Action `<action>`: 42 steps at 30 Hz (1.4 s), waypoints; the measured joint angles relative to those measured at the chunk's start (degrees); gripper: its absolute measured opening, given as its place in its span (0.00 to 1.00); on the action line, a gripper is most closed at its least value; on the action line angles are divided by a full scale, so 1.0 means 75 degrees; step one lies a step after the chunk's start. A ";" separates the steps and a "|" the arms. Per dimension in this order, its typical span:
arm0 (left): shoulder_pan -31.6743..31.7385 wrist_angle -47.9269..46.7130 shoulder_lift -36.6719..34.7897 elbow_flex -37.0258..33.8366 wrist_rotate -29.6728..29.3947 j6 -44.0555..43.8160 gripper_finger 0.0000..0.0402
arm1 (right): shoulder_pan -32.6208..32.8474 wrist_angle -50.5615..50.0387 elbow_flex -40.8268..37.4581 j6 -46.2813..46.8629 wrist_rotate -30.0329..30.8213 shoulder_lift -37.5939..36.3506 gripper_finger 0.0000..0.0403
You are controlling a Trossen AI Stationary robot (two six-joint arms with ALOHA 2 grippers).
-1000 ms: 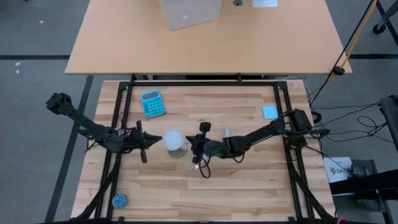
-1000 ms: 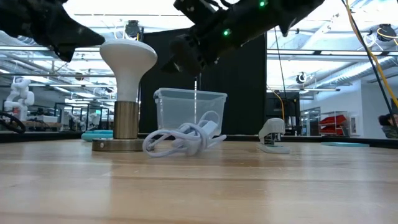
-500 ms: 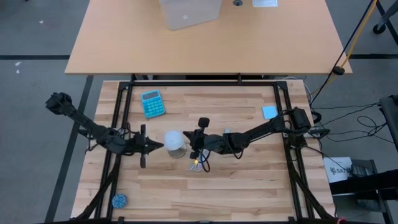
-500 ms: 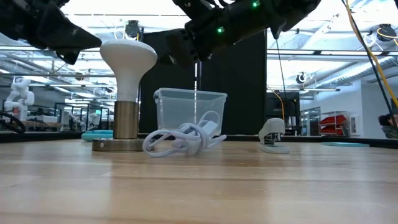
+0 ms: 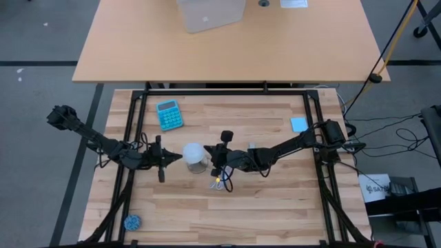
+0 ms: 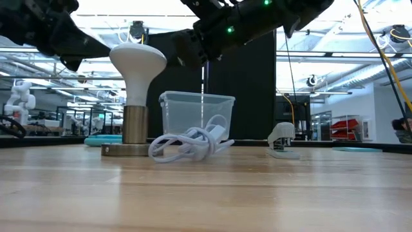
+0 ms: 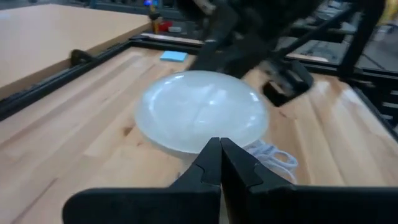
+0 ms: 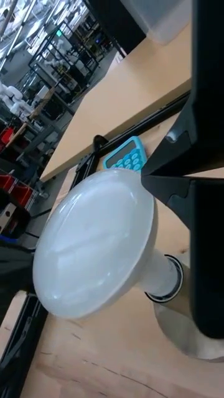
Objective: Screw lightbulb
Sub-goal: Insert the light bulb into the lamp
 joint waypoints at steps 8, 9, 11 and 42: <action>0.0052 -0.0475 0.0010 -0.0003 -0.0985 -0.0537 0.00 | 0.0401 0.0095 0.0015 0.0000 -0.0323 -0.0001 0.00; 0.0055 -0.0629 0.0022 -0.0015 -0.1110 -0.0626 0.00 | 0.0446 0.0060 0.0015 0.0000 -0.0403 0.0005 0.00; 0.0108 -0.0803 0.0043 -0.0026 -0.1293 -0.0849 0.00 | 0.0500 0.0066 0.0015 -0.0022 -0.0517 0.0012 0.00; -0.0667 -0.0097 -0.0255 0.0000 -0.0220 0.0129 0.00 | 0.0128 0.0258 0.0012 0.0003 -0.0046 0.0009 0.00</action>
